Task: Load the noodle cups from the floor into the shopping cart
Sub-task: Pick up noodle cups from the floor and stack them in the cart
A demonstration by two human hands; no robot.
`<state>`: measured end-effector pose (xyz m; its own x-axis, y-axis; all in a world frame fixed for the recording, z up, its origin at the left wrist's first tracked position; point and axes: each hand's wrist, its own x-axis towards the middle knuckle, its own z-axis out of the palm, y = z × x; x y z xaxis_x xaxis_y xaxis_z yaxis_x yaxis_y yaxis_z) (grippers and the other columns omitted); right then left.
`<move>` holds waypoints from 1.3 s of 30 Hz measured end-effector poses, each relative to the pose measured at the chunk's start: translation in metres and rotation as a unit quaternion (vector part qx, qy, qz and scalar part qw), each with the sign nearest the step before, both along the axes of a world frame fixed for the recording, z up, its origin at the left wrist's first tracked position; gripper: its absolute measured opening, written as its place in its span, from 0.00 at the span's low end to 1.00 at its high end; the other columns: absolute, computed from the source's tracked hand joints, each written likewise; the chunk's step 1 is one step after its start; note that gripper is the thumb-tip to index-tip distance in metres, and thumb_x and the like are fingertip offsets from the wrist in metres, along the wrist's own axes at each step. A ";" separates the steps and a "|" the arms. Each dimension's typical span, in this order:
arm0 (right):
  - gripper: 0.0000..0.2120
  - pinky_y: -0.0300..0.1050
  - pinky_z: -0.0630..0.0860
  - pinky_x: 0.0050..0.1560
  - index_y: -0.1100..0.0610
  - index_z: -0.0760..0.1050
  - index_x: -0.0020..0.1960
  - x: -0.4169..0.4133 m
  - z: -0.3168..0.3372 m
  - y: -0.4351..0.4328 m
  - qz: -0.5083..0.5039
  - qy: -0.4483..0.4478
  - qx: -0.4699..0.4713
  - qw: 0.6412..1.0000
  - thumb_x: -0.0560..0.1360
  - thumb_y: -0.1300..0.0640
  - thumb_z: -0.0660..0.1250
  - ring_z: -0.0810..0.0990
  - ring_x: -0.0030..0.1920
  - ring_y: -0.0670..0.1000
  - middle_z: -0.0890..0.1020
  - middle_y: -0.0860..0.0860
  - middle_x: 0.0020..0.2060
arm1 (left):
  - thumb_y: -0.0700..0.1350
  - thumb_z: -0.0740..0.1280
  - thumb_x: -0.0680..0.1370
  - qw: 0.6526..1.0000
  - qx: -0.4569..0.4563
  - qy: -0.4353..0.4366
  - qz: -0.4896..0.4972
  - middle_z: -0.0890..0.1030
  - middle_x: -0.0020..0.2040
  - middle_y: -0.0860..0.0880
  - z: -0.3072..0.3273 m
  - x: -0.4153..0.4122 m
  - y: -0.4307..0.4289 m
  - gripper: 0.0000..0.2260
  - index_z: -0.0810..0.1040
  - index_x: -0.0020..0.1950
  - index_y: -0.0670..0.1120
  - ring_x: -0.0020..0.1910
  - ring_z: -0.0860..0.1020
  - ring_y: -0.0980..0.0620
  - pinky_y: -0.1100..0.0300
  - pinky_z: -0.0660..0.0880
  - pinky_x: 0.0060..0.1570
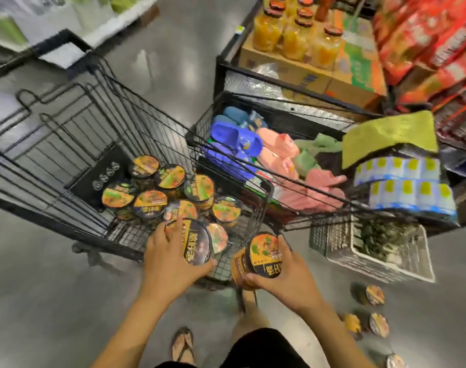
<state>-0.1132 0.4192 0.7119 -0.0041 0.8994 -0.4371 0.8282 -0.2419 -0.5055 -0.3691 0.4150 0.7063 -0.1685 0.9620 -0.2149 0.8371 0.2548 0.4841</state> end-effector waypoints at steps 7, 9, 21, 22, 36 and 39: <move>0.65 0.51 0.73 0.59 0.50 0.49 0.79 0.000 -0.037 0.148 0.199 -0.119 0.056 0.971 0.51 0.15 0.56 0.72 0.61 0.58 0.72 0.55 0.58 | 0.75 0.65 0.62 0.992 -0.064 -0.015 0.104 0.57 0.73 0.40 -0.040 0.031 0.059 0.55 0.47 0.79 0.50 0.71 0.57 0.39 0.46 0.60 0.69; 0.68 0.51 0.74 0.56 0.51 0.50 0.79 0.002 -0.045 0.179 0.256 -0.152 0.072 0.952 0.49 0.12 0.47 0.74 0.58 0.59 0.73 0.56 0.57 | 0.77 0.63 0.61 0.987 -0.093 -0.019 0.126 0.55 0.75 0.41 -0.053 0.046 0.075 0.56 0.47 0.79 0.50 0.71 0.56 0.39 0.45 0.60 0.70; 0.60 0.53 0.76 0.51 0.58 0.62 0.74 -0.029 -0.114 0.289 0.488 -0.151 0.081 0.856 0.53 0.21 0.61 0.76 0.53 0.62 0.75 0.60 0.55 | 0.76 0.61 0.62 0.956 -0.142 -0.021 0.255 0.53 0.76 0.43 -0.118 0.097 0.102 0.53 0.48 0.79 0.51 0.73 0.54 0.39 0.43 0.58 0.70; 0.60 0.53 0.76 0.52 0.58 0.61 0.75 -0.033 -0.121 0.293 0.504 -0.163 0.074 0.845 0.53 0.21 0.60 0.75 0.54 0.62 0.75 0.60 0.56 | 0.76 0.61 0.62 0.955 -0.144 -0.025 0.259 0.53 0.75 0.44 -0.122 0.099 0.105 0.52 0.48 0.79 0.51 0.73 0.54 0.39 0.42 0.59 0.70; 0.58 0.55 0.75 0.51 0.57 0.58 0.75 -0.043 -0.198 0.316 0.535 -0.149 0.065 0.829 0.56 0.23 0.63 0.74 0.54 0.61 0.72 0.61 0.59 | 0.71 0.66 0.67 0.938 -0.221 -0.062 0.260 0.40 0.79 0.45 -0.195 0.112 0.124 0.50 0.39 0.78 0.58 0.77 0.43 0.41 0.41 0.52 0.73; 0.59 0.56 0.74 0.54 0.57 0.56 0.76 -0.044 -0.199 0.318 0.535 -0.144 0.057 0.831 0.56 0.25 0.68 0.73 0.56 0.62 0.71 0.62 0.61 | 0.72 0.65 0.67 0.933 -0.225 -0.039 0.277 0.45 0.79 0.43 -0.193 0.115 0.129 0.50 0.41 0.78 0.57 0.76 0.47 0.39 0.43 0.53 0.72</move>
